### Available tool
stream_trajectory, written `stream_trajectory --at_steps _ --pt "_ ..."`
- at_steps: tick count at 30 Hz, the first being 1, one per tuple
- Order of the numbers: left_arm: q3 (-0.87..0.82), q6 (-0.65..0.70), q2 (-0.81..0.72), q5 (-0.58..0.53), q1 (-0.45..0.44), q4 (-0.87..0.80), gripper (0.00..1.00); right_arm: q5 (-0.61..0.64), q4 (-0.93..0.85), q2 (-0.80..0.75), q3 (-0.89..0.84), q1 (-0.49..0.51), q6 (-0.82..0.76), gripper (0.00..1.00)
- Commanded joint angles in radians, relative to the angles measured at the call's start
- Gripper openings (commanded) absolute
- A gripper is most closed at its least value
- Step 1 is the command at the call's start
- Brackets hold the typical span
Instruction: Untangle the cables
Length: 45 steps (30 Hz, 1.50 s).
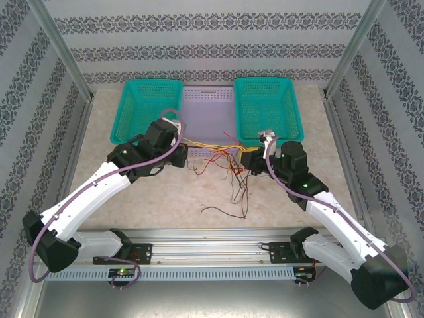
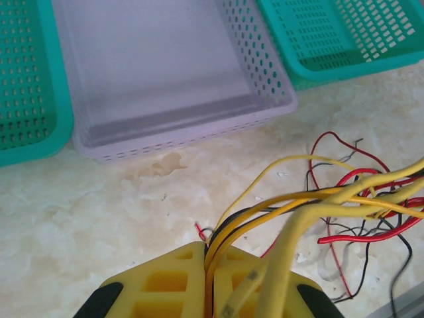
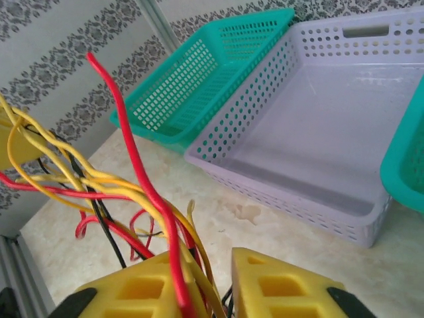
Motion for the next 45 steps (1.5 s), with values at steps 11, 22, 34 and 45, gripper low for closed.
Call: stream_trajectory --at_steps 11,22,34,45 --pt "-0.003 -0.033 -0.032 -0.187 0.039 -0.131 0.0 0.372 -0.112 -0.023 0.031 0.022 -0.015 0.0" --pt "-0.008 -0.041 -0.037 -0.298 0.091 -0.262 0.0 0.316 -0.147 -0.116 0.003 -0.139 0.069 0.0" --pt "-0.029 -0.056 -0.035 -0.25 0.169 -0.268 0.0 0.491 -0.255 -0.148 0.033 -0.191 0.104 0.0" --pt "-0.026 -0.08 -0.051 -0.279 0.236 -0.288 0.0 0.588 -0.377 -0.245 0.045 -0.343 0.149 0.0"
